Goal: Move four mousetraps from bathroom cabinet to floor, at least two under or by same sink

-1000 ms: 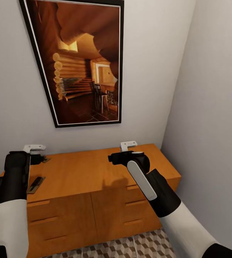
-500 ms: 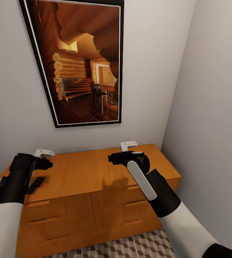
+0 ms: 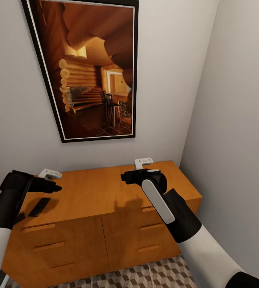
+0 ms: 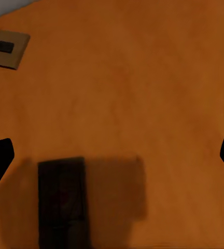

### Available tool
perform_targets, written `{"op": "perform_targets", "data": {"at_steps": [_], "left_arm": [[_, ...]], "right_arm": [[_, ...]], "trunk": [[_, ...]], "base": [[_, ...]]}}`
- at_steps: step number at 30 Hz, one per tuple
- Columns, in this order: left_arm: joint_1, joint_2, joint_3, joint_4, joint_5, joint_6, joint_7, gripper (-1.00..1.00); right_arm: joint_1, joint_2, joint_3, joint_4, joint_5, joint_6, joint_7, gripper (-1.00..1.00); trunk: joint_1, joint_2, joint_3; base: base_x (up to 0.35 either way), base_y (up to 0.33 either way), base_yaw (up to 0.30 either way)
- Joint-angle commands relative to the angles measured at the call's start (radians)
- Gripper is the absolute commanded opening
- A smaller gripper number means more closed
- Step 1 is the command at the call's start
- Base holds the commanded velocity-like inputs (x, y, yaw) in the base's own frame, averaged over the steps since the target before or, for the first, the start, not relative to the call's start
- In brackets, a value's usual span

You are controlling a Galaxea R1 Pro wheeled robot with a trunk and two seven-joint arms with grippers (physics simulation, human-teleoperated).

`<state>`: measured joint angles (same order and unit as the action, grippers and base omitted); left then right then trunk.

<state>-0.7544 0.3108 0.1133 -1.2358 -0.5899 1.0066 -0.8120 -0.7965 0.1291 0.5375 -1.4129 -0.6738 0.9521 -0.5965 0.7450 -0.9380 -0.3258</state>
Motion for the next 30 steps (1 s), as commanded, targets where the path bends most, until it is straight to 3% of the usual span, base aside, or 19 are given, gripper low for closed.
{"op": "perform_targets", "data": {"at_steps": [1,10,16,21,22,30], "left_arm": [[0.000,0.001,-0.002,0.000,-0.010,0.003,-0.013,1.00],[0.028,0.007,-0.011,0.005,-0.007,0.000,-0.032,1.00],[0.038,0.014,-0.008,0.003,-0.007,-0.001,-0.101,1.00],[0.041,0.050,-0.007,0.002,-0.007,-0.005,-0.178,1.00],[0.041,0.087,-0.004,-0.004,-0.008,-0.007,-0.224,1.00],[0.041,0.118,0.004,-0.020,-0.010,-0.008,-0.245,1.00]], "right_arm": [[-0.001,0.000,0.001,0.001,-0.010,0.002,-0.011,1.00],[-0.001,0.003,0.002,0.008,-0.010,0.002,-0.011,1.00],[-0.001,0.003,0.002,0.009,-0.009,0.002,-0.011,1.00],[-0.001,0.002,0.002,0.011,-0.009,0.002,-0.012,1.00],[-0.001,0.000,0.002,0.021,-0.009,0.001,-0.011,1.00],[-0.001,0.001,0.002,0.047,-0.009,-0.001,-0.010,1.00]], "trunk": [[0.000,-0.001,-0.001],[0.000,-0.001,-0.001],[0.000,-0.001,-0.001],[0.000,-0.001,-0.001],[0.000,-0.001,-0.001],[0.000,-0.001,-0.001]], "base": [[0.000,0.000,0.000],[0.000,0.000,0.000],[0.000,0.000,0.000],[0.000,0.000,0.000],[0.000,0.000,0.000],[0.000,0.000,0.000]]}}
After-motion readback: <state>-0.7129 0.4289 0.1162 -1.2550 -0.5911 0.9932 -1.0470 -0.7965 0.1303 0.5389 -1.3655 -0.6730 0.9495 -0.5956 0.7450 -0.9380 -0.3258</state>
